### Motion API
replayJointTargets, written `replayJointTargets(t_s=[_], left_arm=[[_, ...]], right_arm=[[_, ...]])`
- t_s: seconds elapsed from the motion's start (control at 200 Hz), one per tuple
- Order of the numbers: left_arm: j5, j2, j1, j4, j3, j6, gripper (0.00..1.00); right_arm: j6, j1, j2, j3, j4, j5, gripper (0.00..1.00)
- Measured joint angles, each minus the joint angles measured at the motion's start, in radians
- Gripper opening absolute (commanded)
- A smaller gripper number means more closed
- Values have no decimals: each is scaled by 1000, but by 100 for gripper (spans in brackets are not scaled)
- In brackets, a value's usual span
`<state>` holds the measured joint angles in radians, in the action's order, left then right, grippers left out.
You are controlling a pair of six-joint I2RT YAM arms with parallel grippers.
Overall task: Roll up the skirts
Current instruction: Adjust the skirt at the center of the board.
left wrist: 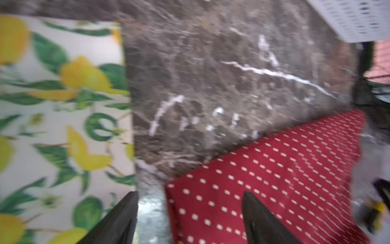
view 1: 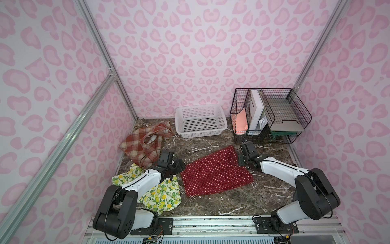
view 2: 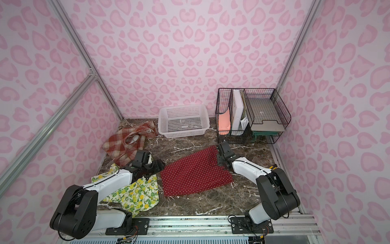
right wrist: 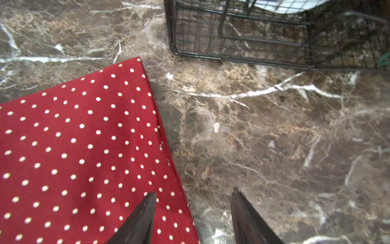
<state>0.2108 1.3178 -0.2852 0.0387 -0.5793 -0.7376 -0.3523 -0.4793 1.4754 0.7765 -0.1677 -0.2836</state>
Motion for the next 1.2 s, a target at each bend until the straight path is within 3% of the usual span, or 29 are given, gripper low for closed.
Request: replayJointTargets(t_s=[0.14,0.37,0.71,0.93,1.2], left_arm=[[81,-37,6,-31,-27,4,80],[-14,52,-2,169,-152,31,71],[-98,97,-27,270,-179,42,74],[-206,141,-27,325,-191,45,72],[-242,233,-27,277,-201,61,68]], right_arm=[[-31,-6,-78,-42,2,58,59],[-134,-31,-193,-201,9,97,58],[-220,-32,-313,-300,17,142,58],[-297,-32,-335,-364,14,137,53],[-340,-9,-268,-393,88,110,50]])
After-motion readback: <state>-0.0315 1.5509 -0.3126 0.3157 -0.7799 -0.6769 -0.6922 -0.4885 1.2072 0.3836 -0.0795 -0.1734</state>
